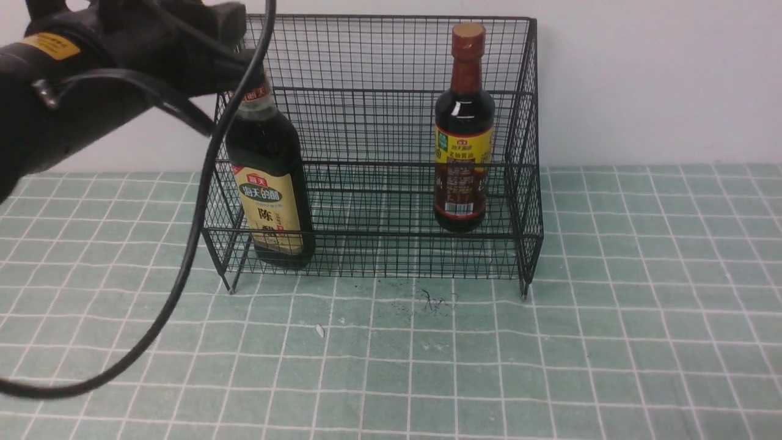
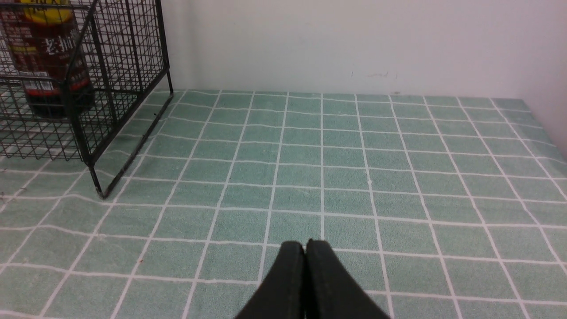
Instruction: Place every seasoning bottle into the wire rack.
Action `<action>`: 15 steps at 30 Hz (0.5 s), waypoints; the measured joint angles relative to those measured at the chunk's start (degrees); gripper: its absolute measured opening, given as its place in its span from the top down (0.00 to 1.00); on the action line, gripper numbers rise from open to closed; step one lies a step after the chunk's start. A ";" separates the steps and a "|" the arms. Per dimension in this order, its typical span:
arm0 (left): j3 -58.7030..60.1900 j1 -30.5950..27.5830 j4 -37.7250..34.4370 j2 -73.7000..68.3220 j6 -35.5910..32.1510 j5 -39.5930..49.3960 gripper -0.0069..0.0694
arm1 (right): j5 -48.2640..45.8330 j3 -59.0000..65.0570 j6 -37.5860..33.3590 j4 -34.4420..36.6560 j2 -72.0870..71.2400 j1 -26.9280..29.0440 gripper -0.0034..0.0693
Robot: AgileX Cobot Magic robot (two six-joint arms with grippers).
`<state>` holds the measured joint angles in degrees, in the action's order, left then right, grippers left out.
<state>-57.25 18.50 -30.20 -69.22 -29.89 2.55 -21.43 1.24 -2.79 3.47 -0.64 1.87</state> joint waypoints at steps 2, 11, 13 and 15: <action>0.00 -1.05 0.32 2.88 -0.26 8.58 0.85 | 0.00 0.00 0.00 0.00 0.00 0.00 0.97; 0.41 -5.44 1.96 12.53 4.55 32.71 0.92 | 0.00 0.00 0.00 0.00 0.00 0.00 0.97; 1.13 -5.47 2.19 14.28 5.00 33.75 0.92 | 0.00 0.00 0.00 0.00 0.00 0.00 0.97; 2.96 -5.47 2.31 17.46 5.42 34.38 0.92 | 0.00 0.00 0.00 0.00 0.00 0.00 0.97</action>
<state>-54.30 13.03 -27.89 -51.76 -24.48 36.93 -21.43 1.24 -2.79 3.47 -0.64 1.87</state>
